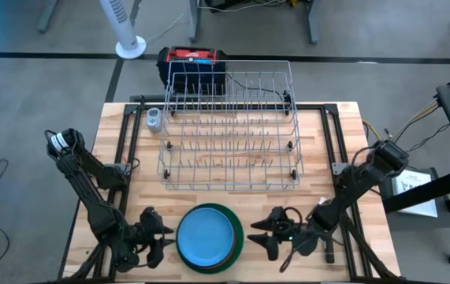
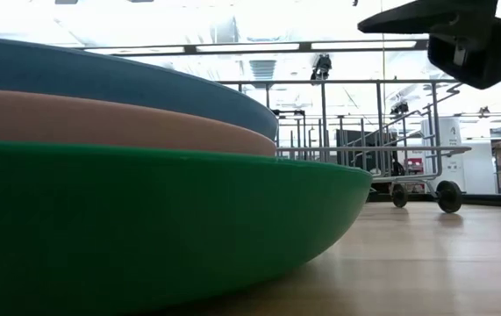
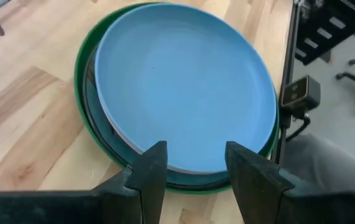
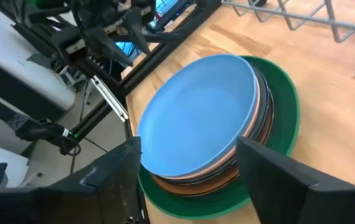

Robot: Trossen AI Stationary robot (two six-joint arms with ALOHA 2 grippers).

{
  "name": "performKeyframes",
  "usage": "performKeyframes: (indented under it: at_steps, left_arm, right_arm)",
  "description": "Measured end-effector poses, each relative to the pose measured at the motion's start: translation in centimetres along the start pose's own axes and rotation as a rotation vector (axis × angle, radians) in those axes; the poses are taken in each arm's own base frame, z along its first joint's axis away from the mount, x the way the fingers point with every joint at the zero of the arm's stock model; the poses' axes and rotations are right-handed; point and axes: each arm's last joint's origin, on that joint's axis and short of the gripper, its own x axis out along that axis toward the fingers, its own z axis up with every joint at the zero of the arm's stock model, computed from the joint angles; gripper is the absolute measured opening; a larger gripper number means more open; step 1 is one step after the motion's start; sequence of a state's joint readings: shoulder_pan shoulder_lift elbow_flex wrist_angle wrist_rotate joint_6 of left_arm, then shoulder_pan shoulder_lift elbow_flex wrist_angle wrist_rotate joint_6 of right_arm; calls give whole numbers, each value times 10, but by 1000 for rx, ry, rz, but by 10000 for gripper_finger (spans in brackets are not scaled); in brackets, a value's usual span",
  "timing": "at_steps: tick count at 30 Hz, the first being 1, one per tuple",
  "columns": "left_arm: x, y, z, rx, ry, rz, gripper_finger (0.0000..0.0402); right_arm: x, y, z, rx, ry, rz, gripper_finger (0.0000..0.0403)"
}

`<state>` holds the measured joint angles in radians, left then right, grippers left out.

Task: Sort dishes
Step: Put the blue plate into the dish rack

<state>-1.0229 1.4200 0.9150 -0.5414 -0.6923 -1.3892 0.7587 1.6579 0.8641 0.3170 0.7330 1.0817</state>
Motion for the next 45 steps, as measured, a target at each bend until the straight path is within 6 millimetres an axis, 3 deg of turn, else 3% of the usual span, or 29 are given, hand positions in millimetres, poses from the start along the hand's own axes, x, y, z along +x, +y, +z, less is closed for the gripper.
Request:
performKeyframes:
  at_steps: [13,16,21,32,45]
  left_arm:
    - [0,2,1,15,-55,20,149]
    - [0,2,1,47,-54,22,115]
    - [0,2,1,74,-53,23,13]
    - [2,3,2,43,-69,36,1]
    - [22,7,-14,-14,-97,140,0]
  right_arm:
    - [23,23,-9,-110,72,-156,9]
    - [28,26,-10,-103,90,-211,10]
    - [42,20,-21,-101,115,-302,2]
    - [58,7,-30,-65,129,-358,0]
    - [65,3,-25,-69,94,-377,0]
